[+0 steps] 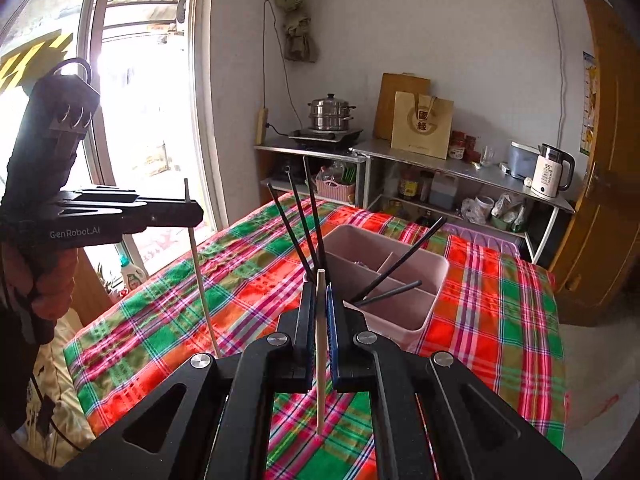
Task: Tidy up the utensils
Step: 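Raise the wooden chopsticks with both tools and position them above the basket compartments, then lower the wooden chopsticks into the basket and open both tools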
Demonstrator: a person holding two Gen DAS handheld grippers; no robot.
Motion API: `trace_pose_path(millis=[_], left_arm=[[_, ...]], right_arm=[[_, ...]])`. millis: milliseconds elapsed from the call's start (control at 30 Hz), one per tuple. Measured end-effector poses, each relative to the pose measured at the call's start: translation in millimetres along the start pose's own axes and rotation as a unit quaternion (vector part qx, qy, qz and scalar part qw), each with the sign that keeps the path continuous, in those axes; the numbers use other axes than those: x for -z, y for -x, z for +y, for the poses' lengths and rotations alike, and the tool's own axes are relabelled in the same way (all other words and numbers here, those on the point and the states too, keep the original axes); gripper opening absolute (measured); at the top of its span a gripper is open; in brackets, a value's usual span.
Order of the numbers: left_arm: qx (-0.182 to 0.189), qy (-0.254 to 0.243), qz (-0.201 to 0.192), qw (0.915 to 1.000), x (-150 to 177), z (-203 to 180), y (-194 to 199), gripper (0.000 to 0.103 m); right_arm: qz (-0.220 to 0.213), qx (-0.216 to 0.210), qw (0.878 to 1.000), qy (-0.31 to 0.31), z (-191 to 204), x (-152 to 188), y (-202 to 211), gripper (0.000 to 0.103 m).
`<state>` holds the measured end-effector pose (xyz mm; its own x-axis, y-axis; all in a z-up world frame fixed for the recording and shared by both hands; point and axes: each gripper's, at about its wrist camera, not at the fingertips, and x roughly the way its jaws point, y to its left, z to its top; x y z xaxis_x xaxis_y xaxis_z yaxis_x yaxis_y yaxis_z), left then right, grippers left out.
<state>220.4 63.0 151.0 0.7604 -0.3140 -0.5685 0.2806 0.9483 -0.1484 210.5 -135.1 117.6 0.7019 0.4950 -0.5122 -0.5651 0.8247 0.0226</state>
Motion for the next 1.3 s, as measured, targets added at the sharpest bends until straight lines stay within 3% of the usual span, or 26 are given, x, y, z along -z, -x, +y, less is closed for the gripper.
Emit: trace_pose_path(millis=[400,700,900,1300], left_arm=[[0.013,0.008,-0.045,0.9989,-65,-8,-18,0.005],[0.005,0.014,-0.068,0.9976,-95,5,-46,0.005],[0.011,0.015,-0.060,0.9980,-88,14,-76,0.005],[0.013,0.008,-0.014,0.9998,-50,19,-120,0.006]], right_arm=[[-0.094,0.009,0.994,-0.061,-29,-54,11,0.005],[-0.125,0.013,0.989,-0.082,-44,-82,-13,0.005],[-0.123,0.021,0.989,-0.079,-44,-78,-37,0.005],[-0.056,0.011,0.995,-0.079,-42,-39,-79,0.005]])
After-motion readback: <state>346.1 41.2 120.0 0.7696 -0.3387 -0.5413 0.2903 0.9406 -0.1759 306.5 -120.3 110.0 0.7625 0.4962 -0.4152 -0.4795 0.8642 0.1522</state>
